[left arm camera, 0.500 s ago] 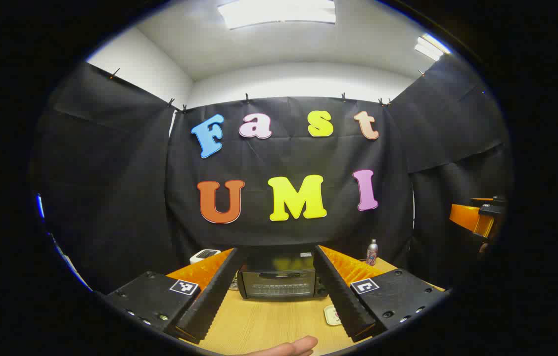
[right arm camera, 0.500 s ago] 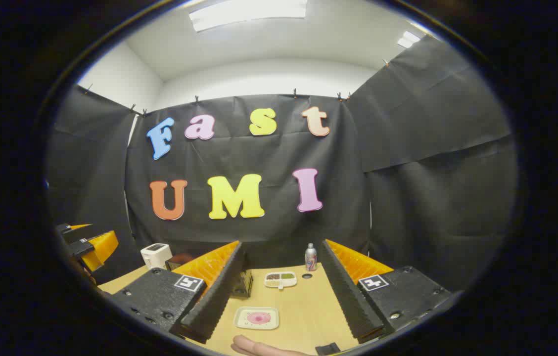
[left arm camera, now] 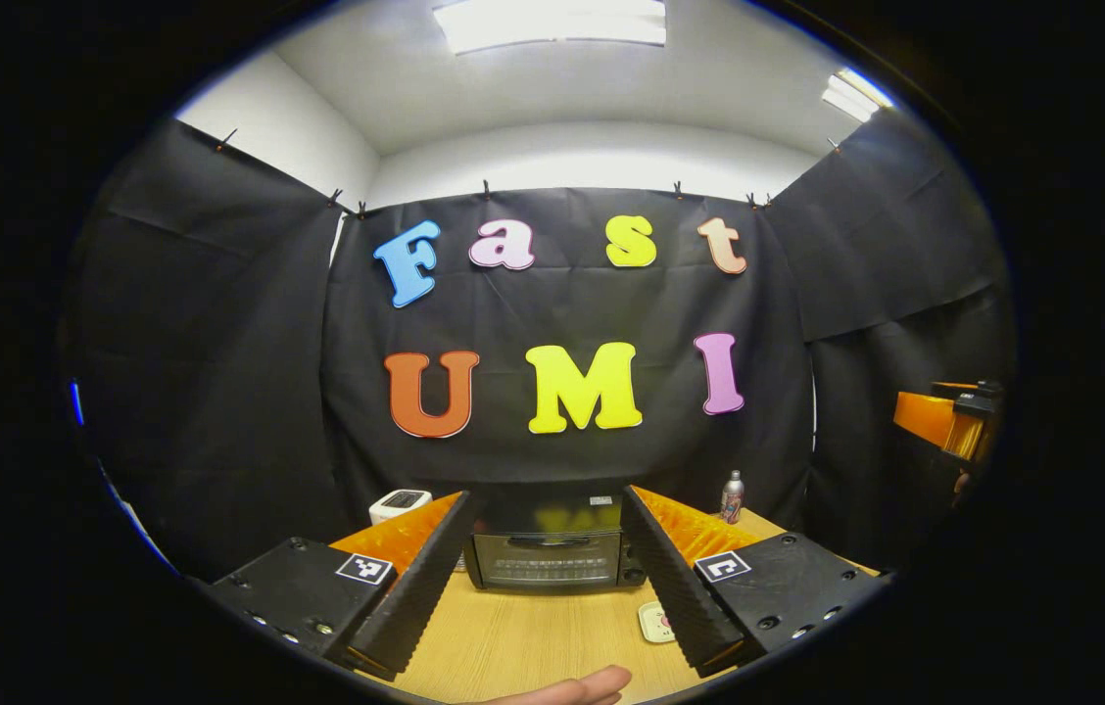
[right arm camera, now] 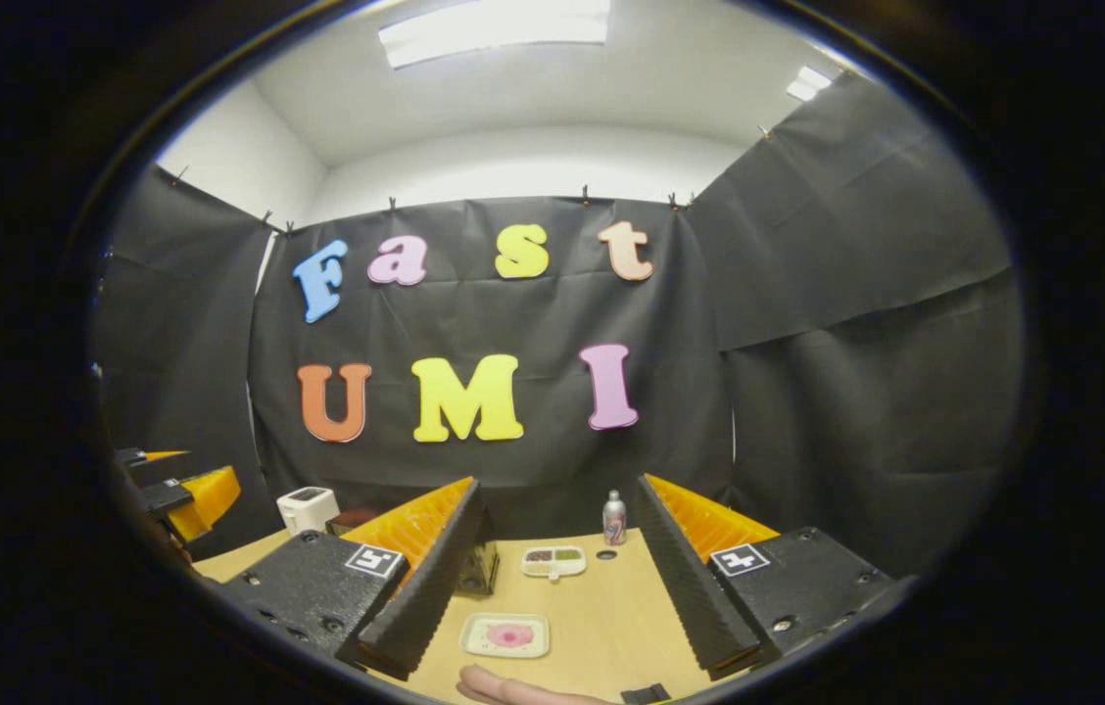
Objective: Open the electric oven with the left hand, put the food in, and close the electric oven.
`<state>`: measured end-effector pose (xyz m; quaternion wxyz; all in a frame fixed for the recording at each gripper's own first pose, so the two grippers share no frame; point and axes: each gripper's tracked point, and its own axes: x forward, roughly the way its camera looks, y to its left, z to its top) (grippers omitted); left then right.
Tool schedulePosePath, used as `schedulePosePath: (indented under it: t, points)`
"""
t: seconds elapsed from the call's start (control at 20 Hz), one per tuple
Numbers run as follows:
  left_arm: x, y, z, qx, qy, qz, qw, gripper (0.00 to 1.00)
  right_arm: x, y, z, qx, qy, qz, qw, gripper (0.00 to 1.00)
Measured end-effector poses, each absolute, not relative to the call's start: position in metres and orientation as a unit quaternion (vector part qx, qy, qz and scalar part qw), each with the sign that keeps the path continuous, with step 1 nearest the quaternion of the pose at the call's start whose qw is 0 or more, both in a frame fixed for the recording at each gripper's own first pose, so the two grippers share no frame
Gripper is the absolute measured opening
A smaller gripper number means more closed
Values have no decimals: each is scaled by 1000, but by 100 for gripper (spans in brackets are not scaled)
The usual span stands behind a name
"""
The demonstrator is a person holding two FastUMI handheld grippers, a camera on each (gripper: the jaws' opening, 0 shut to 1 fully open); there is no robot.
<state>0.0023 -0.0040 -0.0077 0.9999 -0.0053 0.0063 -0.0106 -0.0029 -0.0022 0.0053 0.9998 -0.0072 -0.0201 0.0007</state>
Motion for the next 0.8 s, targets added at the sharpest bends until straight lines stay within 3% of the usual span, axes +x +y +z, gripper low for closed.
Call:
schedulePosePath:
  t: [0.8]
  points:
    - [21, -5, -18, -7, 9, -8, 1000, 96, 2, 4, -8, -15, -25, 20, 999, 96]
